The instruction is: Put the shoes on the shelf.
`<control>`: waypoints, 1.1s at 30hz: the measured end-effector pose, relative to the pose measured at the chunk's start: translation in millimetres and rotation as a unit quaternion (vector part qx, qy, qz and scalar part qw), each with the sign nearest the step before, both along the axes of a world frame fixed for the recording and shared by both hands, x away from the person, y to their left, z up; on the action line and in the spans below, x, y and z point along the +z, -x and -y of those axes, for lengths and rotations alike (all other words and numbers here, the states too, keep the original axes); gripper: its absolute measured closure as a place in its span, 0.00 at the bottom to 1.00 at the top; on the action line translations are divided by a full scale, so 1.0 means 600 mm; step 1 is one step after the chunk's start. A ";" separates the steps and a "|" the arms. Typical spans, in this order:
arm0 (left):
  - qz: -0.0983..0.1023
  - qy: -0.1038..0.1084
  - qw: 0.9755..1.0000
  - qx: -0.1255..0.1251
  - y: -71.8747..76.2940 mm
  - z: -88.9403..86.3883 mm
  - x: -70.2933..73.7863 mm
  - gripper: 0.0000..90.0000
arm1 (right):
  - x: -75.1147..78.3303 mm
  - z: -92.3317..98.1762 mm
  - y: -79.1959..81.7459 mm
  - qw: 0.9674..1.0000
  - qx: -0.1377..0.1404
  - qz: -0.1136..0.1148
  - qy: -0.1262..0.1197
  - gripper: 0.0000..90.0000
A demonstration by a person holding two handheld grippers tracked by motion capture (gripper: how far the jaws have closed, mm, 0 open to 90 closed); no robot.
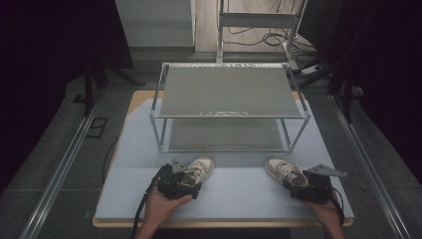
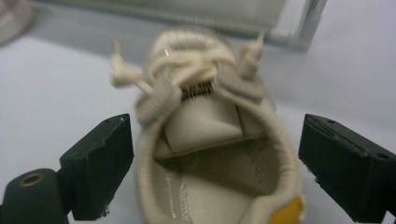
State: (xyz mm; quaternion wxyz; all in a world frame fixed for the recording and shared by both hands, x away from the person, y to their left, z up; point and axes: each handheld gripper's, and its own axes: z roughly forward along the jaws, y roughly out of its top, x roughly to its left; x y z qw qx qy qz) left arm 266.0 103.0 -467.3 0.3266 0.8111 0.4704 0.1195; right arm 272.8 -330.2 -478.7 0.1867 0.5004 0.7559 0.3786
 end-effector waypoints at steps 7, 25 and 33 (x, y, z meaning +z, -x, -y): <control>-0.015 -0.003 1.000 -0.003 -0.008 0.006 -0.012 0.24 | -0.024 -0.004 -0.011 1.000 0.007 -0.015 0.000 0.21; 0.001 -0.008 1.000 -0.009 -0.007 0.001 -0.011 0.34 | -0.011 -0.010 -0.018 1.000 0.017 -0.019 0.010 0.30; -0.011 -0.010 1.000 -0.019 -0.009 -0.005 -0.008 0.33 | -0.008 -0.014 -0.017 0.999 0.022 -0.025 0.016 0.28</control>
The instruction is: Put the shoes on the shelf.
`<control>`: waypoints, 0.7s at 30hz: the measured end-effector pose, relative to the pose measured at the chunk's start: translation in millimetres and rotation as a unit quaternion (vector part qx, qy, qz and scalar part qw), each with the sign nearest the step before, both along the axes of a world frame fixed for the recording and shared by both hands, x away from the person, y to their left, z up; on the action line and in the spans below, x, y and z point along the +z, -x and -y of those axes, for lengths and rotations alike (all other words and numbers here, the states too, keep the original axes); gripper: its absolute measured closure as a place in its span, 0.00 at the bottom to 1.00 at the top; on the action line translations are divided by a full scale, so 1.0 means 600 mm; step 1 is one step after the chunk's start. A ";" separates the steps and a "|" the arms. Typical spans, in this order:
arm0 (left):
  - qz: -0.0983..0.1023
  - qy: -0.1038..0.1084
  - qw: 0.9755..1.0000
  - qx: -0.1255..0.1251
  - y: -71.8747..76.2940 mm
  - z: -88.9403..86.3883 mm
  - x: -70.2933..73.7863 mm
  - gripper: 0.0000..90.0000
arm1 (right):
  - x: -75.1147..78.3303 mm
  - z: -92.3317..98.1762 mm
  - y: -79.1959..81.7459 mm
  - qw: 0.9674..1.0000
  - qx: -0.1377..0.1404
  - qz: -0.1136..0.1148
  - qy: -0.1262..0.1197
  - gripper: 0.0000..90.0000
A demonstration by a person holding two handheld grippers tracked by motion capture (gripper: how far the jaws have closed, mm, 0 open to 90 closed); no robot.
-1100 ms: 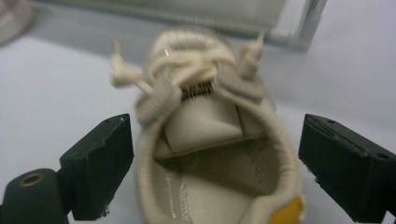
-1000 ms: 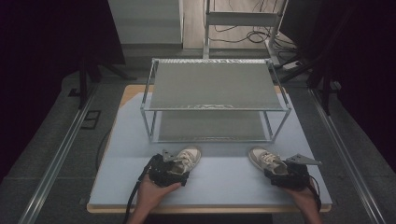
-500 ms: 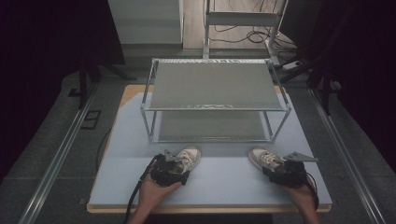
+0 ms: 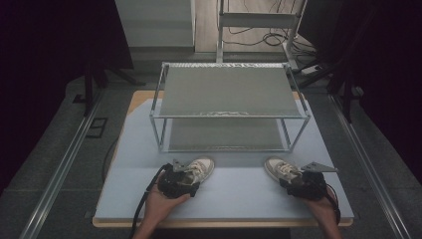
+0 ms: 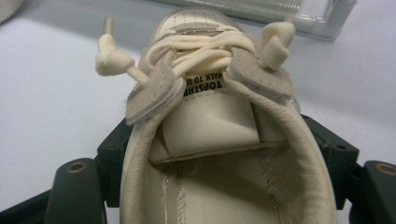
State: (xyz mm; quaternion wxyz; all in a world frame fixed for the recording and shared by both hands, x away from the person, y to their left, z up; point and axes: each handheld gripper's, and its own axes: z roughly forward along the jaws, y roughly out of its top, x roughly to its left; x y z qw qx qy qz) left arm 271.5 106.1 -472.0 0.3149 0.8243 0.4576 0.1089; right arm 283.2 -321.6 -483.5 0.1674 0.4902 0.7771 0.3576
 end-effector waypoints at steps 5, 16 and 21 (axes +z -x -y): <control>-0.015 -0.015 1.000 0.002 -0.004 0.009 0.006 0.30 | 0.003 0.001 -0.005 1.000 0.003 -0.011 -0.002 0.25; -0.028 -0.036 0.999 0.004 -0.020 0.024 0.007 0.28 | 0.019 -0.007 -0.023 1.000 0.011 -0.024 0.007 0.28; -0.025 -0.038 0.999 0.004 -0.019 0.024 0.008 0.30 | 0.017 -0.010 -0.022 0.999 0.012 -0.026 0.017 0.28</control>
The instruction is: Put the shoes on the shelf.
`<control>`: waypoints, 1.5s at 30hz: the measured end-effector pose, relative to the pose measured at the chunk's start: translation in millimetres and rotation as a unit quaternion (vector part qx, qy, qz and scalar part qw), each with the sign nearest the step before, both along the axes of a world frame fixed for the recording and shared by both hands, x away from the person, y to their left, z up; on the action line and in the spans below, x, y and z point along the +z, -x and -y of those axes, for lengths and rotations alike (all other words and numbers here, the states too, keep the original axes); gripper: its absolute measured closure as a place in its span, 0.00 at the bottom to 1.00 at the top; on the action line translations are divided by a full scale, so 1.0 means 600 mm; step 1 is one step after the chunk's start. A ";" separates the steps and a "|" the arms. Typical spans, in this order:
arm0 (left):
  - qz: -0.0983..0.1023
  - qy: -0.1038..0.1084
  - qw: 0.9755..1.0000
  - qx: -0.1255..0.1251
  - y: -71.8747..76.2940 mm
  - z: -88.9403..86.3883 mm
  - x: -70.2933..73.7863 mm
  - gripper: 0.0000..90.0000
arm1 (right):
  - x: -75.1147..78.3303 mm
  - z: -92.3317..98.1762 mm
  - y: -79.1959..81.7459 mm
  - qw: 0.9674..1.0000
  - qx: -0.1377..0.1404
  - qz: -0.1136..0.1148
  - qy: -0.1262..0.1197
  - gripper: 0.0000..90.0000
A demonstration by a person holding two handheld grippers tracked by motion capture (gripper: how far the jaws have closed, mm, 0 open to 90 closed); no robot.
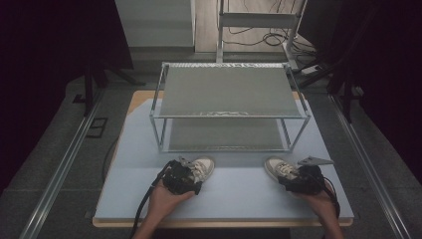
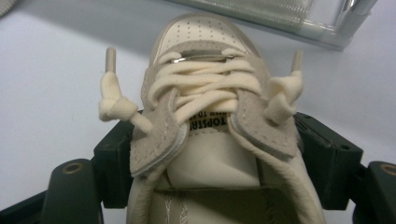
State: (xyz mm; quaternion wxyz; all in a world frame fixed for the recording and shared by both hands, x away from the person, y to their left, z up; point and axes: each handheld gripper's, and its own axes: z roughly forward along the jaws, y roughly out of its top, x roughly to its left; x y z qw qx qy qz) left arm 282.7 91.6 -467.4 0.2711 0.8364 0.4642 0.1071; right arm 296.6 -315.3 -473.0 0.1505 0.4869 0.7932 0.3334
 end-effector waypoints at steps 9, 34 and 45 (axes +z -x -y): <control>0.019 0.020 1.000 -0.006 0.006 -0.007 0.000 0.34 | 0.000 -0.001 0.006 1.000 0.002 0.015 0.001 0.32; 0.047 0.058 0.997 0.008 -0.061 0.027 0.036 0.34 | 0.043 -0.087 -0.046 0.998 0.007 0.044 -0.036 0.32; 0.045 0.055 0.997 0.021 -0.099 0.049 0.032 0.34 | 0.041 -0.116 -0.084 0.999 -0.012 0.041 -0.033 0.31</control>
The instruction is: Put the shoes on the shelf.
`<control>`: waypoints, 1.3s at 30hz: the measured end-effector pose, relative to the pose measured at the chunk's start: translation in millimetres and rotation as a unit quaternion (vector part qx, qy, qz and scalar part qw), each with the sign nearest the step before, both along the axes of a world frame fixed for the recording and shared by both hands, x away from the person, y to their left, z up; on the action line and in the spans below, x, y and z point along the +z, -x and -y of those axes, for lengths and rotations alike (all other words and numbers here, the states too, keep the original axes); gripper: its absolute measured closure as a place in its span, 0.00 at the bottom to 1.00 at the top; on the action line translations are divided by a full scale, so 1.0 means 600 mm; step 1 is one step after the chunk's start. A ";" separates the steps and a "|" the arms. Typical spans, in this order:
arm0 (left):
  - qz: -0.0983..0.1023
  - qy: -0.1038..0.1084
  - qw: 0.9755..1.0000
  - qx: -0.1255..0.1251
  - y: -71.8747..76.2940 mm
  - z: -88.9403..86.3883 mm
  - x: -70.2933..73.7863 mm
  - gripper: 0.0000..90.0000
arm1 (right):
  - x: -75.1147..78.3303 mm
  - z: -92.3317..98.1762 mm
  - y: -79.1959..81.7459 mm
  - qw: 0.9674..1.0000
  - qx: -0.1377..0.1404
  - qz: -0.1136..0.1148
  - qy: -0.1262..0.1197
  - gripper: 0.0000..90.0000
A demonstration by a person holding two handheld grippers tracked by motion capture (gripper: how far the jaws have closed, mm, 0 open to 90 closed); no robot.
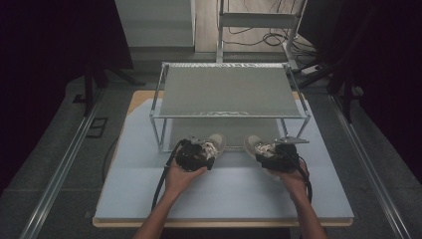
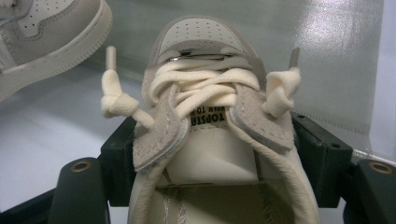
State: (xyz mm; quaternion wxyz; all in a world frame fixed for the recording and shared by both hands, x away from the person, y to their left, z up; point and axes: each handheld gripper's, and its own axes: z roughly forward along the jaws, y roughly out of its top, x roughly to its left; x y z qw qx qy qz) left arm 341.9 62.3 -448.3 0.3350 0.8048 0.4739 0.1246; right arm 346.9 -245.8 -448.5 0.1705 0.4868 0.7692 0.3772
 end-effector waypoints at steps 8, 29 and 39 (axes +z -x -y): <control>-0.005 0.001 1.000 0.015 -0.030 0.001 -0.013 0.34 | -0.001 -0.018 -0.023 1.000 -0.010 0.003 0.004 0.31; -0.006 -0.016 1.000 0.017 -0.092 0.024 -0.023 0.34 | -0.030 -0.074 -0.086 1.000 -0.028 -0.004 0.012 0.31; -0.014 -0.010 1.000 0.020 -0.109 0.045 -0.025 0.33 | -0.034 -0.094 -0.110 0.999 -0.043 -0.003 0.009 0.31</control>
